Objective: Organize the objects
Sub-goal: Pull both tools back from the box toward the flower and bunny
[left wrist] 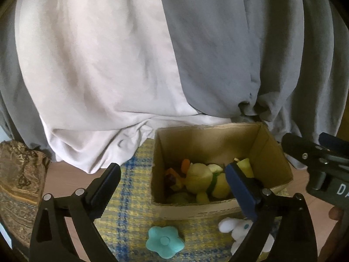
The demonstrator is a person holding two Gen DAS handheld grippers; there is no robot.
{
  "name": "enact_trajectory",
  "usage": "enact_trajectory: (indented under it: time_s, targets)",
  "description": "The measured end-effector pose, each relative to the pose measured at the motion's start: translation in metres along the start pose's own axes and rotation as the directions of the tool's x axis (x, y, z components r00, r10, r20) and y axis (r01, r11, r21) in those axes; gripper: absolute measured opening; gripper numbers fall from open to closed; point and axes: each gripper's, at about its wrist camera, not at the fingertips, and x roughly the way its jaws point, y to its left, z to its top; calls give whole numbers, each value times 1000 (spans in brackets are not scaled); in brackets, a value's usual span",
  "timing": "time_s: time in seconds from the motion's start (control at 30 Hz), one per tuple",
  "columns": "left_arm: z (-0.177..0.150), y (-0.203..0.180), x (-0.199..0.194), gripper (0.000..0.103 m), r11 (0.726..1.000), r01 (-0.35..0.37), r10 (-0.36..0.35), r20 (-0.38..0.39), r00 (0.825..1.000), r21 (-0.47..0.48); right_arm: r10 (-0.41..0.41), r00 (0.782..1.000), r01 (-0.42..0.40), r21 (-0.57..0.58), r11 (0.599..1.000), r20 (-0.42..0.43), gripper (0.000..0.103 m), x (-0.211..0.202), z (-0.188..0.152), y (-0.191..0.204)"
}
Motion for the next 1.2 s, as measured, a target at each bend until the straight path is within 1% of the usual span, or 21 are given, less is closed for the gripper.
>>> enact_trajectory:
  time_s: [0.1,0.2,0.4,0.77,0.87,1.2]
  targets:
    - [-7,2,-6,102,999,-36,35,13,999,4,-7,1000,7,8,1000,12,97,-6,-6,-1]
    - [-15,4,-10,102,999,-47,47,19,999,4,-10,1000,9,19,1000,13,99,-9,-13,-3]
    - [-38,11,-15,102,998,-63,63,5,998,-25,-29,1000,29,22,999,0,101,-12,-29,-3]
    - [-71,20,-30,102,993,-102,104,22,994,-56,-27,1000,27,41,999,-5,102,-23,-65,-3]
    - [-81,20,-31,102,992,-112,113,21,993,-49,-27,999,28,43,999,-22,102,-21,-77,-3]
    - [-110,19,-25,102,993,-113,113,-13,994,-39,-28,996,32,43,999,-80,102,-8,-109,-4]
